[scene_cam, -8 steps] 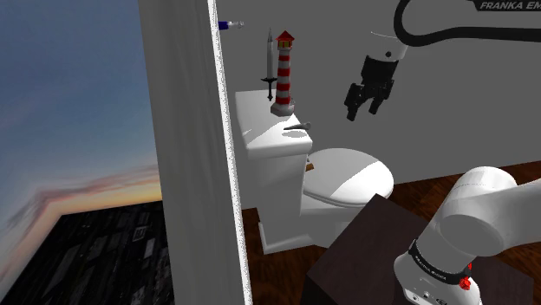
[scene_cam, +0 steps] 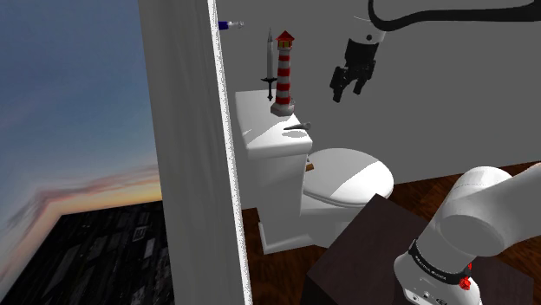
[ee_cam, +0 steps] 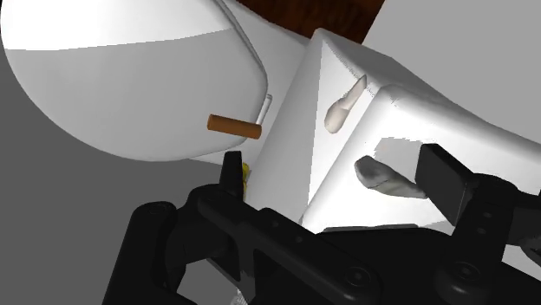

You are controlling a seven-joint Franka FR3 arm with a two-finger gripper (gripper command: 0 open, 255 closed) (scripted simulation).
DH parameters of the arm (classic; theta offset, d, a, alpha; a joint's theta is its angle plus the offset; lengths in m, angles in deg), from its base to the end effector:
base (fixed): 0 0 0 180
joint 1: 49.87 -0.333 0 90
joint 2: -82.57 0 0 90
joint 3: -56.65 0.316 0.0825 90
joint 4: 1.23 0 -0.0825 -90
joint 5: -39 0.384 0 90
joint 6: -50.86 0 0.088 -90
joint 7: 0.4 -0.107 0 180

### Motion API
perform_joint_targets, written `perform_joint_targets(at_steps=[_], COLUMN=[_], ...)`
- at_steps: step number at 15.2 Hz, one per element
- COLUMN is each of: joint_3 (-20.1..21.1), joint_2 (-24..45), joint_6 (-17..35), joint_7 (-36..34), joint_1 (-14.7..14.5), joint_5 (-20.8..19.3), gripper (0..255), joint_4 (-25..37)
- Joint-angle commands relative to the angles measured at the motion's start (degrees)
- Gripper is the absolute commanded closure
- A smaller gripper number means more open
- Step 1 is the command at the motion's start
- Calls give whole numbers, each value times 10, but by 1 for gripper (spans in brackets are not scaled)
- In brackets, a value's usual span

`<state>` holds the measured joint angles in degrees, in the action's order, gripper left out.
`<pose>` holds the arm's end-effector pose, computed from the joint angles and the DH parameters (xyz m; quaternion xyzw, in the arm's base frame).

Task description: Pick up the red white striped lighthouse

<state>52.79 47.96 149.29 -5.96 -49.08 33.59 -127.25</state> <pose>0.3728 -0.0455 0.6170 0.9946 -0.0800 0.0611 0.0271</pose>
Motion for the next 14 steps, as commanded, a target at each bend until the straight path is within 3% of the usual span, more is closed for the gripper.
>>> perform_joint_targets(at_steps=[1,14], joint_3=[2,17], joint_2=[34,266], joint_6=[8,2], joint_7=[12,91], joint_1=[-2,-14], joint_5=[-11,-78], gripper=[0,0], joint_4=[38,347])
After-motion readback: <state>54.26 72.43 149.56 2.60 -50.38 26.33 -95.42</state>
